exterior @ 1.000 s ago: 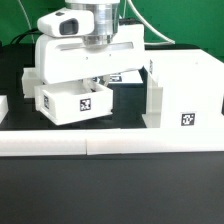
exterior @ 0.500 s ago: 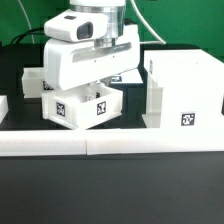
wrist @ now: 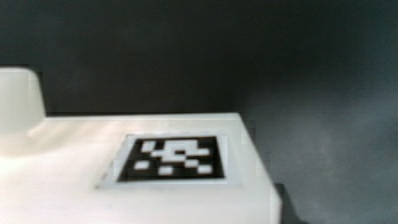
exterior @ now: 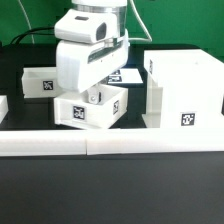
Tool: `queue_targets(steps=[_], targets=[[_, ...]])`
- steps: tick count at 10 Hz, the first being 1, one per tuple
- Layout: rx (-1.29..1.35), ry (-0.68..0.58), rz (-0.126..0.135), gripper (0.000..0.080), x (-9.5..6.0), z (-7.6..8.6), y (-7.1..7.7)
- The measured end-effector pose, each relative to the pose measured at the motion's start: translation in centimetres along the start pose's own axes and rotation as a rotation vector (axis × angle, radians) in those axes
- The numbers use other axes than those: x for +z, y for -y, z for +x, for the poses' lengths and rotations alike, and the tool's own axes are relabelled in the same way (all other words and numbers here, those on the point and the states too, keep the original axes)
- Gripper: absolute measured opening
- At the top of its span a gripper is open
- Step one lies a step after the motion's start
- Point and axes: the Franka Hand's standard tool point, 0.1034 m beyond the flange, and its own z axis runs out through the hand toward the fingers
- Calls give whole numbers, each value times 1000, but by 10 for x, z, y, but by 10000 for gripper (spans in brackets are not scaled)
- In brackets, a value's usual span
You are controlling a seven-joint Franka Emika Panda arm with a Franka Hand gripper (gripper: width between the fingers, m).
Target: Assemble drawer
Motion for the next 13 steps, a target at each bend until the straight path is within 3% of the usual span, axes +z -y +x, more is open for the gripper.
queue_targets(steps=[4, 13], targets=[[-212, 13, 3, 42, 0, -6, -3], [-268, 19, 15, 42, 4, -8, -2]])
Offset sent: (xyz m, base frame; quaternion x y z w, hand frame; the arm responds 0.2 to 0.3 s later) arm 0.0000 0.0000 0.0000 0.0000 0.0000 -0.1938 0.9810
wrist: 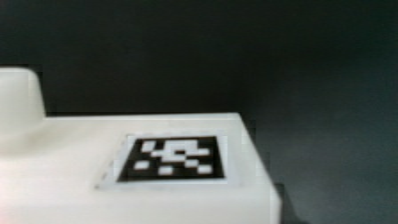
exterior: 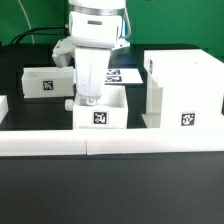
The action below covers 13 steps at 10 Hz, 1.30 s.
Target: Assemble drawer
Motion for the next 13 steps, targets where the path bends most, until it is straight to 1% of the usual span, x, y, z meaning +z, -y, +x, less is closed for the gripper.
queue_targets(steps=[2, 3, 4, 6, 7, 8, 9, 10, 11, 12, 13], targets=[[13, -1, 4, 42, 2, 2, 2], [35, -2, 0, 42, 2, 3, 1], [36, -4, -22, 42, 3, 3, 0], [37, -4, -19, 42, 3, 3, 1], [56, -9, -40, 42, 4, 7, -1], [74, -12, -38, 42, 4, 11, 0], [77, -14, -63, 42, 4, 9, -1], [79, -14, -59, 42, 5, 8, 0], [86, -15, -66, 42, 5, 10, 0], [100, -25, -99, 42, 6, 16, -2], [106, -28, -91, 42, 6, 22, -1]])
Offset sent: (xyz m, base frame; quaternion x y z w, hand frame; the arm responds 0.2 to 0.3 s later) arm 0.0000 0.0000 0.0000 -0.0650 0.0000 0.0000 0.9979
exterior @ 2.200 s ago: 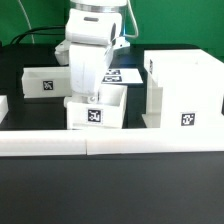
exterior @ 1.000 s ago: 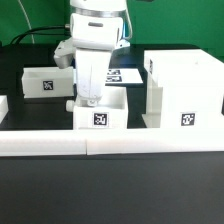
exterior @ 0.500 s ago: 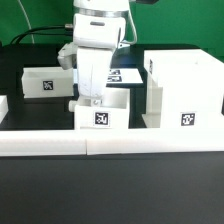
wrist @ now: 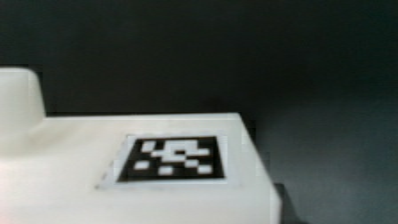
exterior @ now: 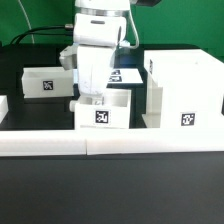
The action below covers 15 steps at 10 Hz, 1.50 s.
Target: Assemble drawer
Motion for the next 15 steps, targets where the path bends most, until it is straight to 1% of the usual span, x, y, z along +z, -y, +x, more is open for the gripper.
queue_targets(steps=[2, 3, 5, 7, 8, 9, 12, 13, 15], targets=[[6, 1, 0, 42, 0, -3, 0], [3, 1, 1, 42, 1, -2, 0], [-30, 1, 5, 42, 0, 9, 1], [-35, 7, 34, 42, -1, 8, 1], [-31, 9, 41, 42, 0, 7, 2], [-28, 14, 61, 42, 0, 5, 4], [-47, 14, 65, 42, 0, 4, 4], [-68, 13, 63, 42, -1, 3, 1], [-60, 13, 63, 42, -1, 2, 1]])
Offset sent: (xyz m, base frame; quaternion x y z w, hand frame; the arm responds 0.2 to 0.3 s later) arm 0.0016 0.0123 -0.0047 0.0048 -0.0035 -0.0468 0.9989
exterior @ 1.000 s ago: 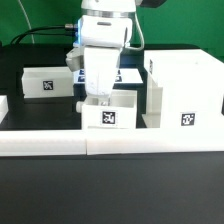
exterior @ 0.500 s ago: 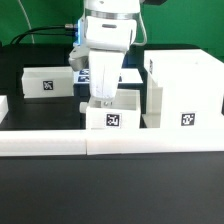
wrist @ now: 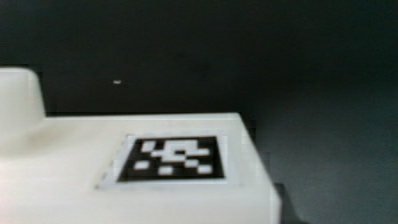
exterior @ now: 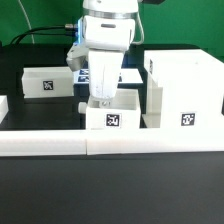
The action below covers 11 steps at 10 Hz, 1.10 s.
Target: Assemble drawer
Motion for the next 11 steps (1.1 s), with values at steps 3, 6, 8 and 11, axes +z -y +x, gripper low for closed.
queue_targets(steps=[3, 6, 8, 11], targets=[[-14, 2, 12, 42, -2, 1, -2], [-37, 3, 21, 42, -6, -1, -16], [-33, 0, 2, 42, -5, -1, -16], [-38, -4, -20, 42, -5, 3, -18]])
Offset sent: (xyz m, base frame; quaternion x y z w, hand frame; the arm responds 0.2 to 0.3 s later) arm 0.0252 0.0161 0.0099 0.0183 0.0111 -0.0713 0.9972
